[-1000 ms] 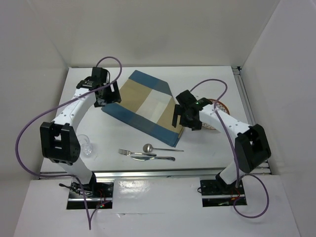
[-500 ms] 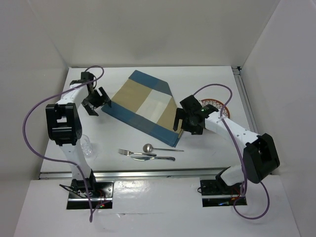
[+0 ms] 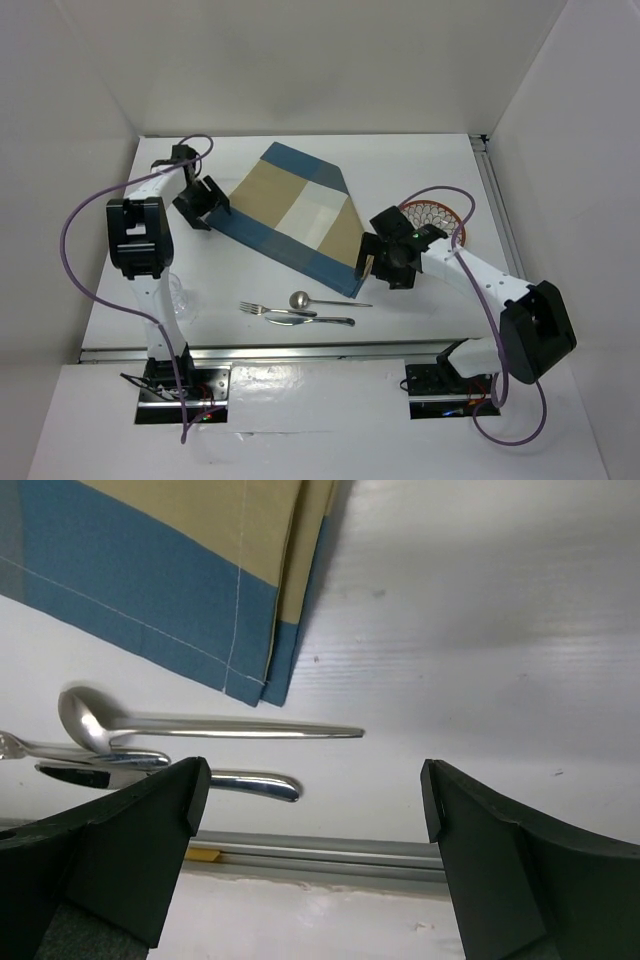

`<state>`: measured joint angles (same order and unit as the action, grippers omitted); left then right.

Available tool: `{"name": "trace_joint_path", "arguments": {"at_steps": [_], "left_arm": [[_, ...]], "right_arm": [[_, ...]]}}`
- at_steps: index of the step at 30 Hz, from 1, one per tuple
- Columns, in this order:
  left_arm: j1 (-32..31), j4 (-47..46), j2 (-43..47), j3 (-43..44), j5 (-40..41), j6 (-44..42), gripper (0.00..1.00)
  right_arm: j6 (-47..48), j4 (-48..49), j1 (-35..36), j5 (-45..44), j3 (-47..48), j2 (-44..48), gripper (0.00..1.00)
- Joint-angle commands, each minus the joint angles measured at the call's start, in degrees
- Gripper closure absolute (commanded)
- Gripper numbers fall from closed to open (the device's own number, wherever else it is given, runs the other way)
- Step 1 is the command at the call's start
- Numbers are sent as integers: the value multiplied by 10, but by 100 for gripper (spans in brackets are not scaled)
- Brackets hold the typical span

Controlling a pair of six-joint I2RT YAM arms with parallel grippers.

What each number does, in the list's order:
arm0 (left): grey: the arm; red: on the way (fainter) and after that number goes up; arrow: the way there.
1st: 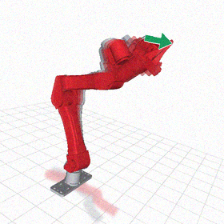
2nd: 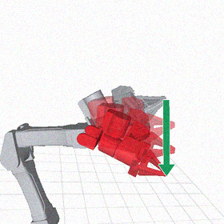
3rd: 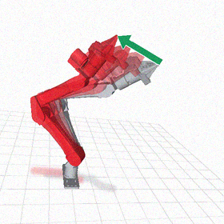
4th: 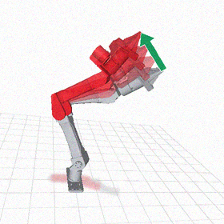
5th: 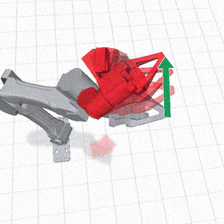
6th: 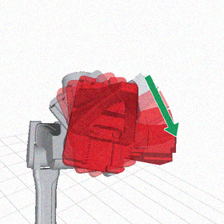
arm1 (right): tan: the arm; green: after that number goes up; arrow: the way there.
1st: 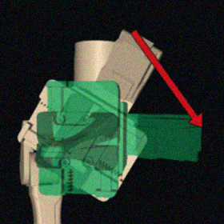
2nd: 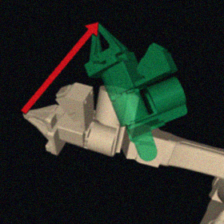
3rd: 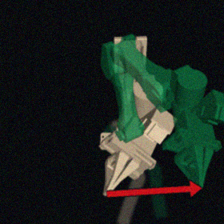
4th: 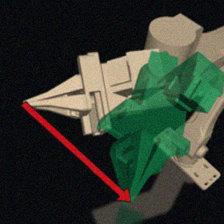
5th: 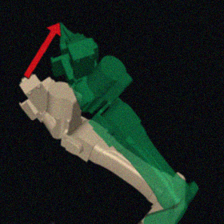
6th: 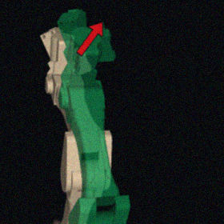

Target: Set the dinner table for one person

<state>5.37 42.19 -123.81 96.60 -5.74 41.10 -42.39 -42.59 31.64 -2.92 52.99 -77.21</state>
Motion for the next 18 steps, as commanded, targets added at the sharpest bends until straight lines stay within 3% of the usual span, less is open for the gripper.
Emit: {"name": "trace_joint_path", "arguments": {"at_steps": [1,3,4,6,12,18], "left_arm": [[-5,-11,-28,-3,5,12,18],[-5,-25,-28,-9,-1,12,42],[-5,-33,-28,-17,-8,12,67],[-5,-40,-28,-24,-16,12,98],[-5,-41,17,-47,-30,-1,100],[-5,-48,81,-73,-9,-20,100]], "right_arm": [[-17,12,4,26,-11,15,0],[-30,36,4,39,-17,10,0],[-30,48,4,52,-23,5,0],[-43,68,15,52,-30,-11,1],[-49,81,20,28,25,-97,8],[-91,109,20,36,19,-145,17]]}}
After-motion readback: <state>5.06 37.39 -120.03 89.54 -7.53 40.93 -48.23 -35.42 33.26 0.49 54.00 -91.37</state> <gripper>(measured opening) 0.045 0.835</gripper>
